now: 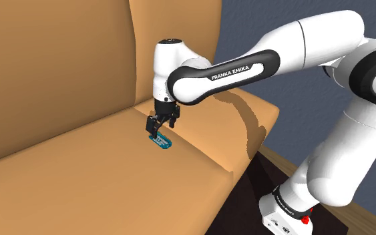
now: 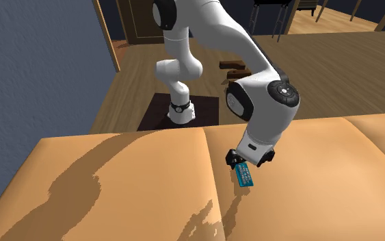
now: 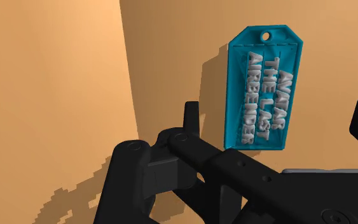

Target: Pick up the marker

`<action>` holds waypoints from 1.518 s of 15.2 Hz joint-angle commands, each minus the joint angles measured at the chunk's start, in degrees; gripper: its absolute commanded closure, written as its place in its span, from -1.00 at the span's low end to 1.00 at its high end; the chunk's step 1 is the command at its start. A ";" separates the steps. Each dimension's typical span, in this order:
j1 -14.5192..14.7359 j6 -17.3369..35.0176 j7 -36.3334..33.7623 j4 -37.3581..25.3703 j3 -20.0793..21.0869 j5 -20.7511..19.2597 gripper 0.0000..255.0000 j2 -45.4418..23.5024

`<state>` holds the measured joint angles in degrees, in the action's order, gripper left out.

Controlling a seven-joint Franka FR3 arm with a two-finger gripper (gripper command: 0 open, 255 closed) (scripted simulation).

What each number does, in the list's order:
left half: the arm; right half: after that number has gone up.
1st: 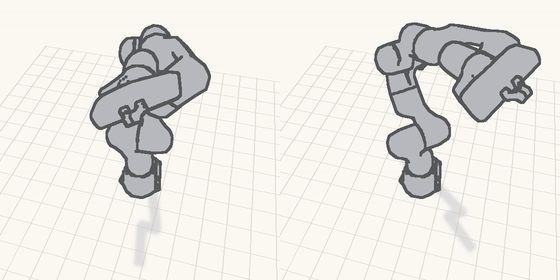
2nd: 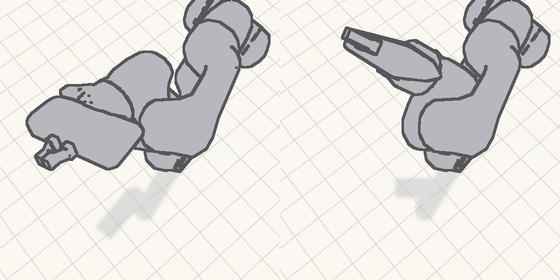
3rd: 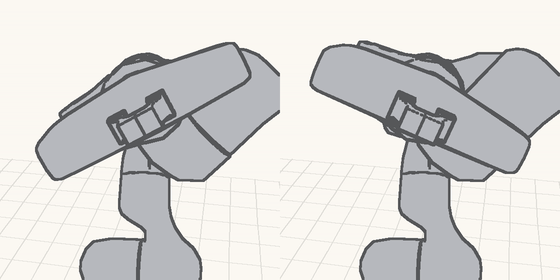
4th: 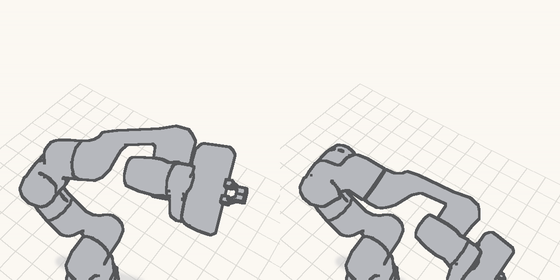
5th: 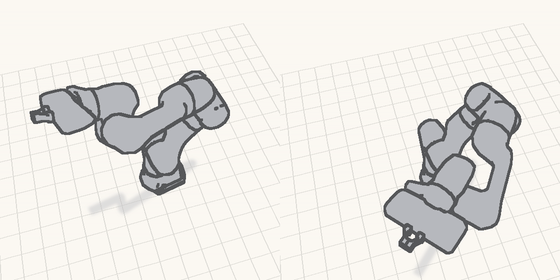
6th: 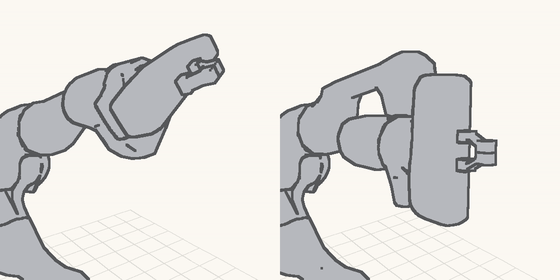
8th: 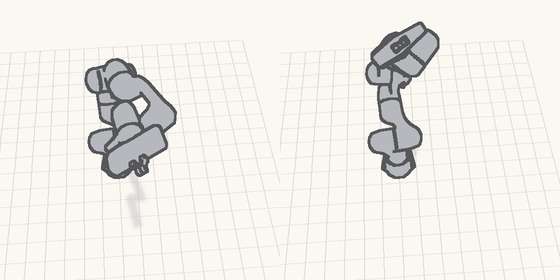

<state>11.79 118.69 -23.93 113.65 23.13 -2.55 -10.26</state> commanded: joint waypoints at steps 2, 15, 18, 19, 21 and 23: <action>0.35 2.00 -0.68 0.25 -0.07 -0.77 -1.00 -1.80; 0.57 5.06 -1.20 1.60 -0.34 -1.69 1.00 -3.66; 0.59 5.11 -1.24 1.63 -0.33 -1.69 1.00 -3.68; 0.53 4.43 -1.11 1.36 -0.26 -1.48 1.00 -3.24; 0.42 3.08 -0.87 0.76 -0.14 -1.07 1.00 -2.42; 0.32 1.71 -0.64 0.11 -0.04 -0.69 1.00 -1.63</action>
<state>12.22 121.11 -24.78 114.33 23.12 -3.33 -12.03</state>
